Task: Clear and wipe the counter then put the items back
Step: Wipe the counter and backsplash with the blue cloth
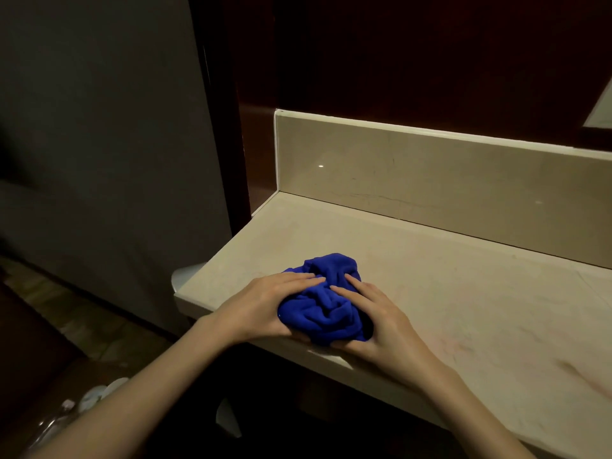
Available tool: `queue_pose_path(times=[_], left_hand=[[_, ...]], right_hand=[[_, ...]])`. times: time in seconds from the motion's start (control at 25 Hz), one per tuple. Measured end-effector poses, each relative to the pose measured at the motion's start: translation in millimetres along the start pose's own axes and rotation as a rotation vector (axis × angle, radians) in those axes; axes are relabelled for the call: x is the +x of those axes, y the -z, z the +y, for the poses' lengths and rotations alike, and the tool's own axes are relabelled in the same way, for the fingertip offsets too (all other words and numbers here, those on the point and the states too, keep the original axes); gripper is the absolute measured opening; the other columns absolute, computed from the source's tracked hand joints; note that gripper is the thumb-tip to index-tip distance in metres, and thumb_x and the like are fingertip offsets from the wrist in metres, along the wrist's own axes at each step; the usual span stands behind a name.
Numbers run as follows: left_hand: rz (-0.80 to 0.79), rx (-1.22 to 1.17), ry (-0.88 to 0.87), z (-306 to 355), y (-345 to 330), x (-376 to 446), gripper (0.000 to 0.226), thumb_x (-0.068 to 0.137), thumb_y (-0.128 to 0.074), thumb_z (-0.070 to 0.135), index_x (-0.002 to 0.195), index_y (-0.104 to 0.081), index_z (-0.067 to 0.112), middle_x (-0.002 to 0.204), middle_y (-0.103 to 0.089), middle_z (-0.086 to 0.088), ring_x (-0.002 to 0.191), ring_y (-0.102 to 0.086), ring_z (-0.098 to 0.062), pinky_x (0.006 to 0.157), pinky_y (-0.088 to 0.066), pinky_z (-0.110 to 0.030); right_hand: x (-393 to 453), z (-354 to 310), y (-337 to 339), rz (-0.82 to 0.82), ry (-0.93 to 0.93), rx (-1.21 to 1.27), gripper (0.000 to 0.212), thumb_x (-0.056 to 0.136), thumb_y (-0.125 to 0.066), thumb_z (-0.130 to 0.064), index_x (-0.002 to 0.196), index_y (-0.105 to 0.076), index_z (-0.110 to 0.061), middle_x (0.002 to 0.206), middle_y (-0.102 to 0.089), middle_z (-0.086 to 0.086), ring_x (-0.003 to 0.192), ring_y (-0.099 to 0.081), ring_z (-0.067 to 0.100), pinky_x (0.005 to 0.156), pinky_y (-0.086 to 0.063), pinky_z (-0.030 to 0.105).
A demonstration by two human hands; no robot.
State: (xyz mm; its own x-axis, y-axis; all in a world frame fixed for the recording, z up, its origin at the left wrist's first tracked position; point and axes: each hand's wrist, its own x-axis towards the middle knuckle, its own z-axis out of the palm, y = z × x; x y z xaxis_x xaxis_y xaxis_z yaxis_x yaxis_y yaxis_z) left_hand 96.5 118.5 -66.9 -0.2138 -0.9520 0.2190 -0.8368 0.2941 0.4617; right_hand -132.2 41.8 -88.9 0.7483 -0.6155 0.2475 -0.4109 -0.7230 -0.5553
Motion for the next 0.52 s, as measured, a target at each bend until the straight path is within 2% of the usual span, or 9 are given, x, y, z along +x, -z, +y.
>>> queue_pose_path(times=[0.16,0.32,0.4,0.52], left_hand=[[0.043,0.03,0.046,10,4,-17,0.072,0.076,-0.077,0.037,0.14,-0.046,0.025,0.139,-0.053,0.008,0.129,-0.046,-0.002,0.109,-0.038,-0.028],[0.128,-0.105,0.112,19,23,-45,0.07,0.074,-0.08,0.036,0.136,-0.048,0.032,0.128,-0.061,0.009,0.118,-0.056,-0.002,0.101,-0.046,-0.028],[0.145,-0.166,0.161,21,38,-68,0.074,0.07,-0.081,0.038,0.136,-0.047,0.035,0.128,-0.06,0.013,0.119,-0.055,0.0,0.103,-0.045,-0.026],[0.157,-0.186,0.263,13,63,-115,0.074,0.065,-0.085,0.037,0.13,-0.051,0.038,0.125,-0.061,0.019,0.116,-0.055,0.004,0.1,-0.043,-0.017]], right_hand=[[-3,-10,-3,-0.002,0.05,0.05,0.07,0.069,-0.07,-0.053,0.134,-0.049,-0.039,0.146,-0.041,-0.012,0.136,-0.035,0.003,0.106,-0.033,0.02],[2,-37,-3,-0.013,0.093,0.325,0.055,0.073,-0.079,-0.035,0.125,-0.059,-0.04,0.132,-0.056,-0.02,0.132,-0.04,-0.003,0.101,-0.042,0.026],[6,-60,-6,-0.047,0.105,0.403,0.051,0.074,-0.08,-0.027,0.121,-0.062,-0.035,0.124,-0.061,-0.019,0.124,-0.049,-0.002,0.098,-0.044,0.024],[19,-100,-25,-0.143,0.15,0.442,0.049,0.073,-0.081,-0.023,0.117,-0.064,-0.032,0.11,-0.066,-0.02,0.103,-0.059,-0.004,0.085,-0.044,0.013]])
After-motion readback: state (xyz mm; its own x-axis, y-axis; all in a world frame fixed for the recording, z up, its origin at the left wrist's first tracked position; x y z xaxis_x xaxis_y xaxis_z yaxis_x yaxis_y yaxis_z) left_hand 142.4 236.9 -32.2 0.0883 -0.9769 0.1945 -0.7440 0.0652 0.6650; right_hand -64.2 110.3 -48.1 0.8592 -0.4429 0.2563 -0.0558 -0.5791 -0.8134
